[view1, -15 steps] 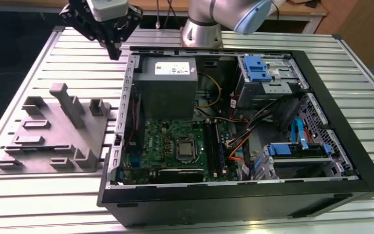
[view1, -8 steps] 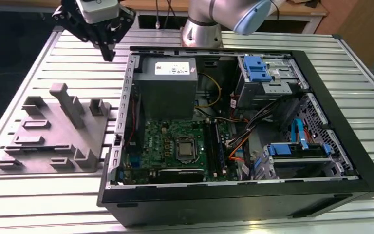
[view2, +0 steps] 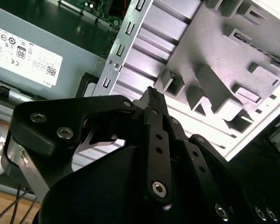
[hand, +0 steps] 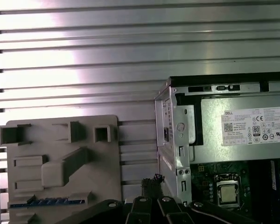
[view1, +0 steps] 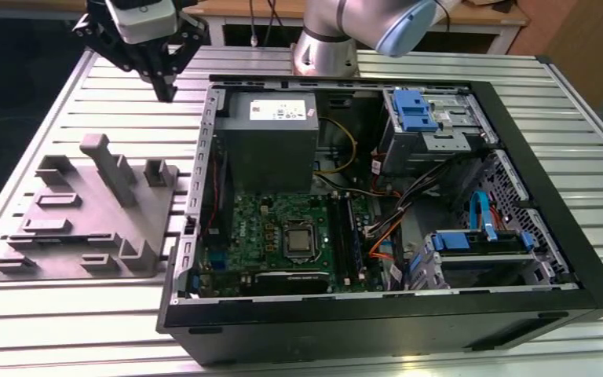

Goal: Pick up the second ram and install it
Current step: 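Reach for the second ram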

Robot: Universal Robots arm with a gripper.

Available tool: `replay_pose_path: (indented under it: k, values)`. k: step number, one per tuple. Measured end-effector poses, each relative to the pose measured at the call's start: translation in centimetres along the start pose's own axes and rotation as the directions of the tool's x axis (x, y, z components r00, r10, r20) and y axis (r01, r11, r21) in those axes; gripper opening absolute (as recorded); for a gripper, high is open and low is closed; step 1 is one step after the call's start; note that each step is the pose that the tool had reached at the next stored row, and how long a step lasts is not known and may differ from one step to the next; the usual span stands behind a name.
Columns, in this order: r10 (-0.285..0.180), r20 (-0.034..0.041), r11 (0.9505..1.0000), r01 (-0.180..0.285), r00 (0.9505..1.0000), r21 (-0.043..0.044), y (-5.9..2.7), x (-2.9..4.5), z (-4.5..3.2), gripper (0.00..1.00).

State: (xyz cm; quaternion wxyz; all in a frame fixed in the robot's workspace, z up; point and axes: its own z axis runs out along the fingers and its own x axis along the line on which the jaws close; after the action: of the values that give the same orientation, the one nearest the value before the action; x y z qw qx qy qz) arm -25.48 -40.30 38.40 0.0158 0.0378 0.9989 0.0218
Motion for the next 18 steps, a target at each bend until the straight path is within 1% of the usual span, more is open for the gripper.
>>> replay_pose_path:
  k: [8,18]
  values:
    - [0.0,-0.0001,1.0,0.0,1.0,0.0001,-0.38,0.83,0.33,0.1]
    - [0.0,0.0,1.0,0.0,1.0,0.0,-0.93,2.89,0.89,0.1]
